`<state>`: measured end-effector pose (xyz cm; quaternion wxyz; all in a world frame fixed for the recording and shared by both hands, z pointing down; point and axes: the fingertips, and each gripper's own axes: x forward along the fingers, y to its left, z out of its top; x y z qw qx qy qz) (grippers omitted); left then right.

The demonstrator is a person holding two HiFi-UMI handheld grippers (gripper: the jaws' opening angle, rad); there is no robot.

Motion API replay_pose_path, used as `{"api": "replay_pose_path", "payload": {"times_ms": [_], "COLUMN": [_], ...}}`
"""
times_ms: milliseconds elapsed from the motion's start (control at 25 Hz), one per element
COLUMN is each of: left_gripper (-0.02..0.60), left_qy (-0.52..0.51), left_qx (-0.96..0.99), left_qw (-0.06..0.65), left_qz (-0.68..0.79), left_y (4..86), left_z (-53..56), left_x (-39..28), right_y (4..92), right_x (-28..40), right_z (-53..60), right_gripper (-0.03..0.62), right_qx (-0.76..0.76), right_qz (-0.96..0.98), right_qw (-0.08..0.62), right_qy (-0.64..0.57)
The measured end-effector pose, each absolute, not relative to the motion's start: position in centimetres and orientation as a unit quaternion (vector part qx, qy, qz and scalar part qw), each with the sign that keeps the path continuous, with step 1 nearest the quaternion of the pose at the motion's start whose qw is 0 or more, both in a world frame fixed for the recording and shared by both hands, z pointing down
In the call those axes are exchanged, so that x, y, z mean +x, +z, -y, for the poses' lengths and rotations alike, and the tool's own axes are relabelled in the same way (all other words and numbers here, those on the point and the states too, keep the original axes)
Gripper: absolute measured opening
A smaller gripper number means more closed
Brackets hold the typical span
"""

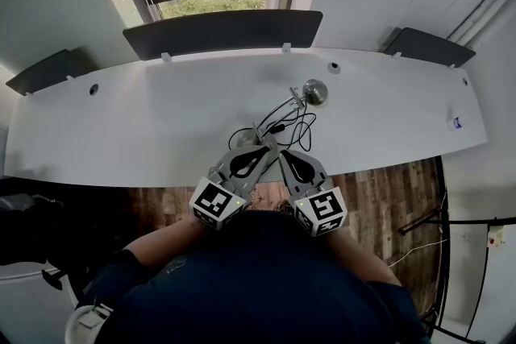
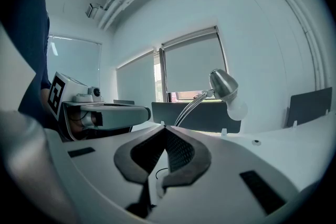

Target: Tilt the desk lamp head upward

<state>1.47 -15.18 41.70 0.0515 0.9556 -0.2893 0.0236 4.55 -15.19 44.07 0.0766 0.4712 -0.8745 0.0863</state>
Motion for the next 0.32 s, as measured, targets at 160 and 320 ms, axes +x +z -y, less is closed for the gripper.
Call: {"api": "replay_pose_path", "payload": {"times_ms": [160, 320], "left_gripper": [0.006, 0.006], "left_qy": [0.021, 0.019], "left_qx": [0.956, 0.955], "left_qw": [0.046, 0.053], "left_qz": [0.288, 0.291], "left_y": [41.52, 41.47], "left_z": [15.21, 15.27], "left_x": [1.61, 1.72], "right_y": [44.0, 44.11], "right_x": [4.78, 4.94], "right_z": [15.25, 15.3], "right_gripper": [0.009, 0.009], "right_qx": [0.472, 0.473], "right_qz": [0.874, 0.874], "right_qw": [0.077, 0.077], "right_qy": [0.085, 0.085]}}
